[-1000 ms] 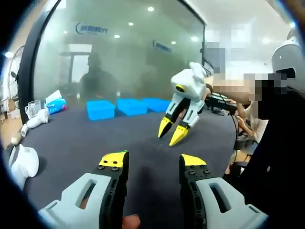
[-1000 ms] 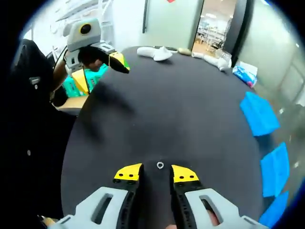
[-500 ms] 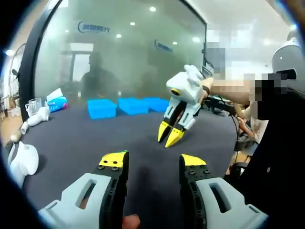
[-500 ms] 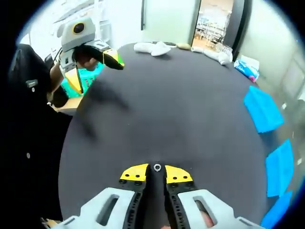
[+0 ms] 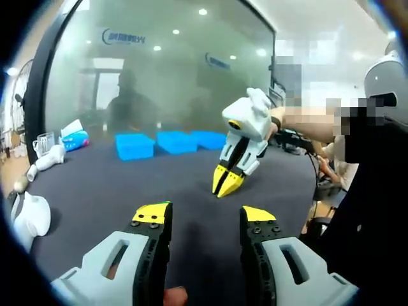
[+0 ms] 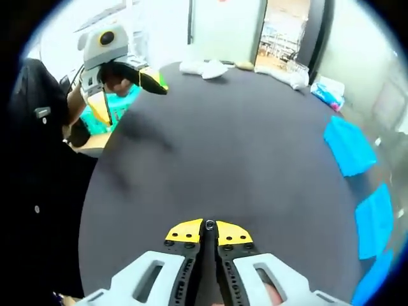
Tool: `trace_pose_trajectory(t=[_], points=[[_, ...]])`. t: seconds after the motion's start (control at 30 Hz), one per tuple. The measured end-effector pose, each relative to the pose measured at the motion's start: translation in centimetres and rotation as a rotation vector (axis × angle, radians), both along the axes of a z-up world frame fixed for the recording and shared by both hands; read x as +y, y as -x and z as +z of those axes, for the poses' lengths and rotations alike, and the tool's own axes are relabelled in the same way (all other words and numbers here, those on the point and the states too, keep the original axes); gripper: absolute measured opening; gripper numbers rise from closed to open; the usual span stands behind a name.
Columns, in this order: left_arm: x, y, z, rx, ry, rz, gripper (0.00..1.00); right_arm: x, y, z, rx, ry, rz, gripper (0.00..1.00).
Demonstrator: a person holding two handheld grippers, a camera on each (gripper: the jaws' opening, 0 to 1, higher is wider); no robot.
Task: Sort the screws, nuts, and washers into the corresponding bins
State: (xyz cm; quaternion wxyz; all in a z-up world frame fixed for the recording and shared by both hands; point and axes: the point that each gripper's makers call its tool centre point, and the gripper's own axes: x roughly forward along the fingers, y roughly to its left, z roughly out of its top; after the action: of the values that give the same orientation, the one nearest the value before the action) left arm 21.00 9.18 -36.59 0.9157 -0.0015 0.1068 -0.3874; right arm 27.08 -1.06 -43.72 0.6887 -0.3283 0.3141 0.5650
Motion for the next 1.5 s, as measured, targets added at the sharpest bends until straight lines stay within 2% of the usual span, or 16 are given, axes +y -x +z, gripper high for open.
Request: trace_pose_trajectory(t=[0.17,0.57,0.83,1.0,1.07,1.13,1.23,1.33,1.47,1.5], points=[[0.3,-0.2,0.3,-0.004,0.012,0.014,0.41,-1.3,-0.5,1.4,-0.028,-0.089,-0.075,0.04],[0.2,-0.6,1.6,-0.033,0.028,0.037,0.41,-6.3,-1.8,6.7,-0.145,-0.422,-0.356,0.04],[0.2,-0.6,2.7,-0.057,0.042,0.052,0.41,-10.8,-3.1,9.6,-0.273,-0.578,-0.582,0.04],[0.2,-0.7,3.0,-0.064,0.045,0.053,0.41,-13.3,-4.7,12.2,-0.369,-0.716,-0.745,0.04],[0.2,-0.8,3.1,-0.067,0.048,0.053,0.41,-14.0,-5.2,12.9,-0.42,-0.738,-0.773,0.04],[0.2,-0.8,3.2,-0.07,0.045,0.054,0.41,-14.1,-5.5,12.9,-0.401,-0.755,-0.787,0.04],[0.4,-0.8,3.2,-0.071,0.045,0.056,0.41,-14.3,-6.7,12.9,-0.435,-0.735,-0.81,0.04],[0.4,-0.8,3.1,-0.069,0.05,0.058,0.41,-13.8,-8.0,12.8,-0.421,-0.725,-0.807,0.04],[0.5,-0.6,2.7,-0.061,0.05,0.056,0.41,-13.5,-10.7,13.4,-0.422,-0.734,-0.821,0.04],[0.6,-0.7,2.7,-0.06,0.052,0.058,0.41,-13.9,-11.9,13.7,-0.453,-0.713,-0.841,0.04]])
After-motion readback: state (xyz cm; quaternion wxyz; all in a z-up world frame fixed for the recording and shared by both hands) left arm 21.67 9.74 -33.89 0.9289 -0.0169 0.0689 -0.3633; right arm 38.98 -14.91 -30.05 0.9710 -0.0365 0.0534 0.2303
